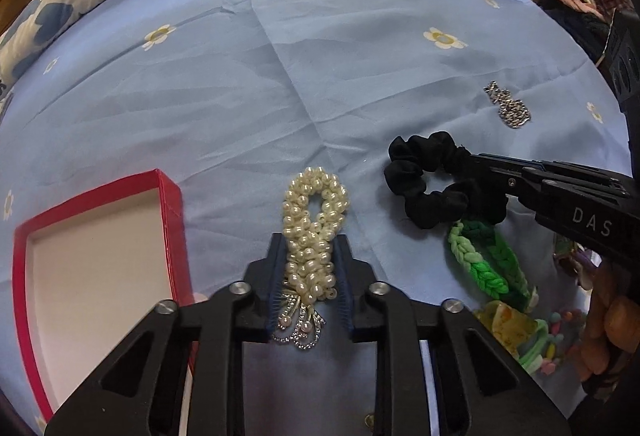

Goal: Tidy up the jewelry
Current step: 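Grasp the pearl bracelet with the left tool while the right tool grasps the black scrunchie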

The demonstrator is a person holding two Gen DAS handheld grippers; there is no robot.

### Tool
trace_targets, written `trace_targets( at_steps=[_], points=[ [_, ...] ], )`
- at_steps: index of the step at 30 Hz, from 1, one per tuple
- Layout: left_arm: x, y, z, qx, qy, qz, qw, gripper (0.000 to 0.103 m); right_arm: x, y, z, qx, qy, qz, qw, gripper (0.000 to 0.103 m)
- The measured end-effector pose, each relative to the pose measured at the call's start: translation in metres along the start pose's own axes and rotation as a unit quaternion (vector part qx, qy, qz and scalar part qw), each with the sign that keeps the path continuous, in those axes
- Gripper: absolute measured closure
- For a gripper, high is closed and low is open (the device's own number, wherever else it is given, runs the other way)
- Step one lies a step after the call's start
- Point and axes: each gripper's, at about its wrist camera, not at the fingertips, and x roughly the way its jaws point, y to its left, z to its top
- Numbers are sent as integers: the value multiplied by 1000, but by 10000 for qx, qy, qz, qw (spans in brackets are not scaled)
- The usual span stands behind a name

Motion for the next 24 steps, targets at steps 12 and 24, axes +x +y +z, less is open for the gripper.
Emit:
trace_targets(
  at_steps=[12,24],
  points=[
    [-56,15,-8,-335,-517,-581,9964,91,-40,8,-5,136,-474,266,9984,94],
    [-121,70,-40,-833,-1076,-548,9892,91,-52,64,-8,-153,-597,705,9956,94]
  ],
)
